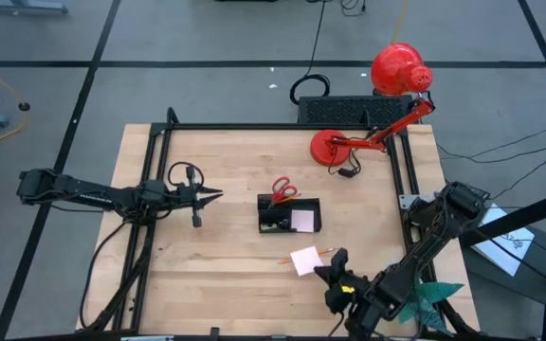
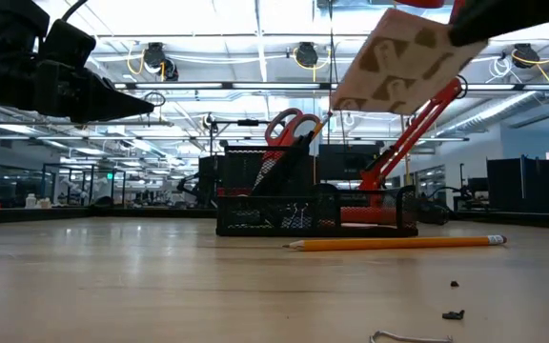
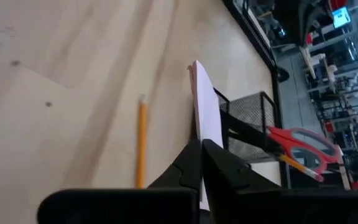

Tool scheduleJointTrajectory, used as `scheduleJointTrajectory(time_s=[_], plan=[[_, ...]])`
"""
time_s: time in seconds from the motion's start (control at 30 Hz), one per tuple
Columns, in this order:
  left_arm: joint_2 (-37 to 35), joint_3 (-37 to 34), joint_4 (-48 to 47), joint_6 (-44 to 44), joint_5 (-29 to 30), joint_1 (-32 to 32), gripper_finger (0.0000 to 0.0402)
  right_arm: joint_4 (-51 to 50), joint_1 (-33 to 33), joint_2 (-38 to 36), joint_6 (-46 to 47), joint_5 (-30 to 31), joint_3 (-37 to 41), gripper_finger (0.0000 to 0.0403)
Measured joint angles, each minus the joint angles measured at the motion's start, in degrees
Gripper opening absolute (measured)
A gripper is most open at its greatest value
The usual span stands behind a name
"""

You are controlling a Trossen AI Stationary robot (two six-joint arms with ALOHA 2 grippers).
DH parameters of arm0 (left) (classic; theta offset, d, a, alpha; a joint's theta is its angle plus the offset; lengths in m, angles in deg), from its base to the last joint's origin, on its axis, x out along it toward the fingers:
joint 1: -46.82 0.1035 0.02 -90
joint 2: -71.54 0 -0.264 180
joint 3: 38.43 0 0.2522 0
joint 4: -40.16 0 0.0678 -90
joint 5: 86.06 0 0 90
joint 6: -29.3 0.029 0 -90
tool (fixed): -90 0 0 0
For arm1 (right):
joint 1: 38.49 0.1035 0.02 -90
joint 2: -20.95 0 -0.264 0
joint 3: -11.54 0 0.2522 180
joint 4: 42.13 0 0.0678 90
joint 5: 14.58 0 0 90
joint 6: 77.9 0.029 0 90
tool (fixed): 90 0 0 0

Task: Pick and place office supplies into organizer
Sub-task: Put the sticky note into the desk organizer

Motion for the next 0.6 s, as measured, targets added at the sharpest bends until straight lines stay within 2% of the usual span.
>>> scheduleJointTrajectory(time_s=[0.17,0.33,0.6], plan=[[-0.02,0.0,-0.01,0.02,0.33,0.02,0.0047,-2.35,-2.8,-3.38,-1.3,-0.46,0.0,0.0],[-0.01,0.0,-0.01,-0.03,0.39,0.0,0.0047,-1.63,-4.64,-5.69,-1.91,-4.95,0.0,0.0],[-0.01,0.0,-0.02,0.4,0.39,0.01,0.0047,6.21,-2.62,-7.96,-1.69,-16.88,-0.03,0.0]])
